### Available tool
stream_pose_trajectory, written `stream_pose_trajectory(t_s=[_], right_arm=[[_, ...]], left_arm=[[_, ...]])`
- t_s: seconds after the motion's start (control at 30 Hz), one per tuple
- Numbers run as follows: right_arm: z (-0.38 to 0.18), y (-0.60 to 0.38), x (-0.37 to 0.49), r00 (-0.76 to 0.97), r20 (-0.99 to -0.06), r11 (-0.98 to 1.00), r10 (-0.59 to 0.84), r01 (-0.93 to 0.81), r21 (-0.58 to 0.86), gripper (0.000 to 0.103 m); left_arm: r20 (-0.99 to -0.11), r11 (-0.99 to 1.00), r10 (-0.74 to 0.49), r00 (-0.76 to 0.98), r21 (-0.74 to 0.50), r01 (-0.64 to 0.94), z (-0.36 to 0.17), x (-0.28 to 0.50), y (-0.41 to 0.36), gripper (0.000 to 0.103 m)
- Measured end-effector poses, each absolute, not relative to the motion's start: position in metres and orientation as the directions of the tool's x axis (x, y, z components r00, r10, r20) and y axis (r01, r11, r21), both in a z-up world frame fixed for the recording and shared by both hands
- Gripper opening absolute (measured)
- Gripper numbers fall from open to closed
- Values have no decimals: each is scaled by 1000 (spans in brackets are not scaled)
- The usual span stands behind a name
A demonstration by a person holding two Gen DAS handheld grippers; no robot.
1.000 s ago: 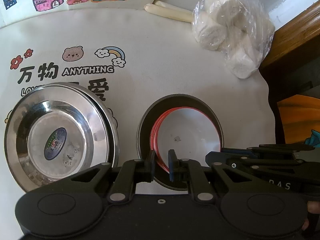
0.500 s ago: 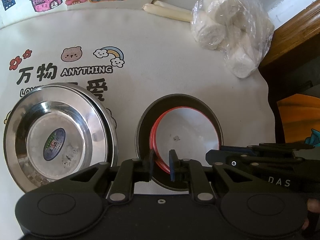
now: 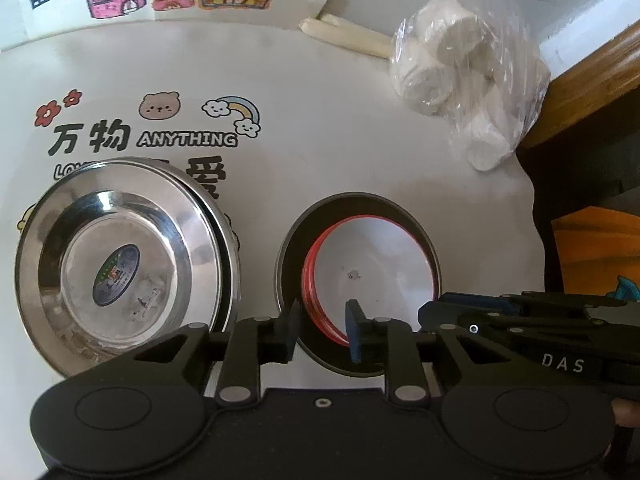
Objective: Organize plates and bowls
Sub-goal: 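Open both grippers and release the white bowl in the stack, then move both open grippers onto the rim of the deep steel bowl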
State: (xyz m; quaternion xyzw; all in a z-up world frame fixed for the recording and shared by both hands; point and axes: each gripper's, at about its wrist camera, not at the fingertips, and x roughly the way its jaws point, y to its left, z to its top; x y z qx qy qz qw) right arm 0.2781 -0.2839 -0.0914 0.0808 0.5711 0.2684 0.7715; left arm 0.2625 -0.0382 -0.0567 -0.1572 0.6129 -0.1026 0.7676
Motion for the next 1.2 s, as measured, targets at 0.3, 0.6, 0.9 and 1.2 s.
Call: stream_pose_trajectory(t_s=[0.3,0.6,0.9,1.2], right_arm=[[-83,-297,276,227,-825,833,518,-356,425,48],[-76,-305,276,227,-825,818,517,-417,397,76],[-79,-315,275,213,-839,811,500,-455,368,101],[-90,-325,271,232,-857,840,460,-425,336,103]], left_arm=[[-897,922,-333,290,-374,-97,-46,249,-30,56],[-887,899,-314,338,-392,-195,-48,227,-22,93],[-871,822,-322,372,-452,-345,-58,203,-15,102],[-916,799,-251,313,-379,-468,-72,187,-12,102]])
